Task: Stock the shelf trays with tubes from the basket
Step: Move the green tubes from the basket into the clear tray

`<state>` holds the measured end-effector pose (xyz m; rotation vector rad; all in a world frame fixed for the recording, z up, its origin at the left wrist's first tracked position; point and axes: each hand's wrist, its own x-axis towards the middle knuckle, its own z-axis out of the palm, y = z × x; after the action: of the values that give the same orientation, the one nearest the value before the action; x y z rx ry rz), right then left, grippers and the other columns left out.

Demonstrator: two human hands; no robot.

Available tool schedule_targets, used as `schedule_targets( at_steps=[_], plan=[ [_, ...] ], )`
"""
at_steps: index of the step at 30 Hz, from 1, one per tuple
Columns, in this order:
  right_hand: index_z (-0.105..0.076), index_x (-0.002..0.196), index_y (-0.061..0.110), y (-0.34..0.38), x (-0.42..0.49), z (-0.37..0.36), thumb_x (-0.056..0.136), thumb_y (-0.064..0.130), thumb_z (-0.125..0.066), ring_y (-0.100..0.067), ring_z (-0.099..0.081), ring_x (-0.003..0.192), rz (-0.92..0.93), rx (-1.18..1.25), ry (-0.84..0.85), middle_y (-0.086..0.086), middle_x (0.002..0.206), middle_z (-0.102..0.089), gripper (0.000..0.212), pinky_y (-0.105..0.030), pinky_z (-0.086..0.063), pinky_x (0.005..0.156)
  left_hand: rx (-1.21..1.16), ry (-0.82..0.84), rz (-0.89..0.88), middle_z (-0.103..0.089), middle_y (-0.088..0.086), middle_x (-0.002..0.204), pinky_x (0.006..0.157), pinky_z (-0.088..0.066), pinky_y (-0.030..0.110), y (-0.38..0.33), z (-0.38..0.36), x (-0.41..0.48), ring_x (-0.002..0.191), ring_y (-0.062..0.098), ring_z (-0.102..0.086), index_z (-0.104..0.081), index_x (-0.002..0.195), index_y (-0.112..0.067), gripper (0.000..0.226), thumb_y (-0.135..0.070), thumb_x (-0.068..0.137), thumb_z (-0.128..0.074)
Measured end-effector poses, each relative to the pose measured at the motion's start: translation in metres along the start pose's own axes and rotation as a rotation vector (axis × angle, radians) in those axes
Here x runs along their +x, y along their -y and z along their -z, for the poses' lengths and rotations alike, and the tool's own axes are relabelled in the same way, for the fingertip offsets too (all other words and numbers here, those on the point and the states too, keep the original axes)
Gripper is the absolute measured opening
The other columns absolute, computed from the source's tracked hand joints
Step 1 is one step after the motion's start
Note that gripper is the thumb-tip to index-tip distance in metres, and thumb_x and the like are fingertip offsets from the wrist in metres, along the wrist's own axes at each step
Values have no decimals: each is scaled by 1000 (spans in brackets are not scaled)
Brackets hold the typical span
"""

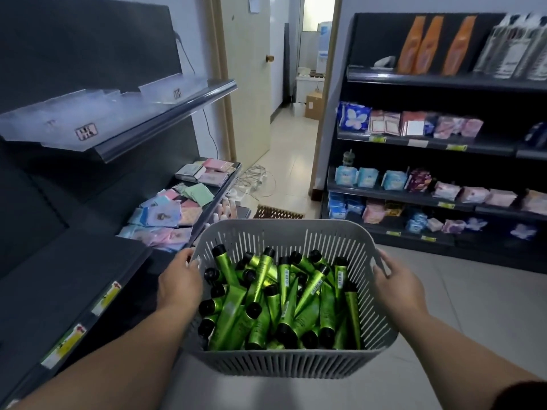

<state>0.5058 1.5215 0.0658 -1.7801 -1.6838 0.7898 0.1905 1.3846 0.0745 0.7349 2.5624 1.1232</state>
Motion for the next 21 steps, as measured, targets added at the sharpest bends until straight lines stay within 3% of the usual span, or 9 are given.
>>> schedule_targets(
  at_steps=[4,7,9,12,17,21],
  plan=[
    [-52,137,31,4,49,-3,99,29,-46,-20,-50,72,28,0,9,-1,82,-55,39,-25,-36,61,-24,-10,7,-65,7,97,61,-38,29,-21,-29,23,73,20,-54,-59,117,-28,25,-26,99,-42],
    [-52,136,32,10,76,-10,99,27,-46,-21,-50,72,33,28,9,-1,82,-55,38,-26,-38,65,-27,-20,29,-64,13,106,67,-36,30,-35,-45,46,78,24,-49,-57,123,-26,28,-25,99,-43],
    [-52,137,32,15,95,-18,99,27,-46,-21,-52,74,25,31,10,-4,84,-61,39,-26,-39,68,-27,-24,45,-62,12,101,67,-35,30,-41,-55,63,77,25,-48,-58,120,-25,26,-24,99,-44],
    [-52,136,33,25,125,-35,99,27,-47,-23,-57,75,13,25,8,-12,101,-71,39,-27,-41,67,-33,-27,49,-64,14,101,67,-38,31,-45,-71,95,80,28,-52,-59,118,-25,24,-23,98,-45],
    [-56,131,38,45,175,-69,98,29,-48,-26,-64,79,1,36,-9,-7,104,-71,36,-24,-43,63,-40,6,-6,-64,17,111,75,-42,35,-52,-97,157,93,32,-56,-58,122,-17,27,-18,97,-47],
    [-55,131,40,74,228,-111,97,28,-47,-24,-66,83,-18,30,2,-2,112,-69,36,-26,-45,61,-29,14,-17,-65,16,107,72,-37,32,-63,-114,227,83,25,-50,-61,115,-17,23,-16,97,-46]
  ],
)
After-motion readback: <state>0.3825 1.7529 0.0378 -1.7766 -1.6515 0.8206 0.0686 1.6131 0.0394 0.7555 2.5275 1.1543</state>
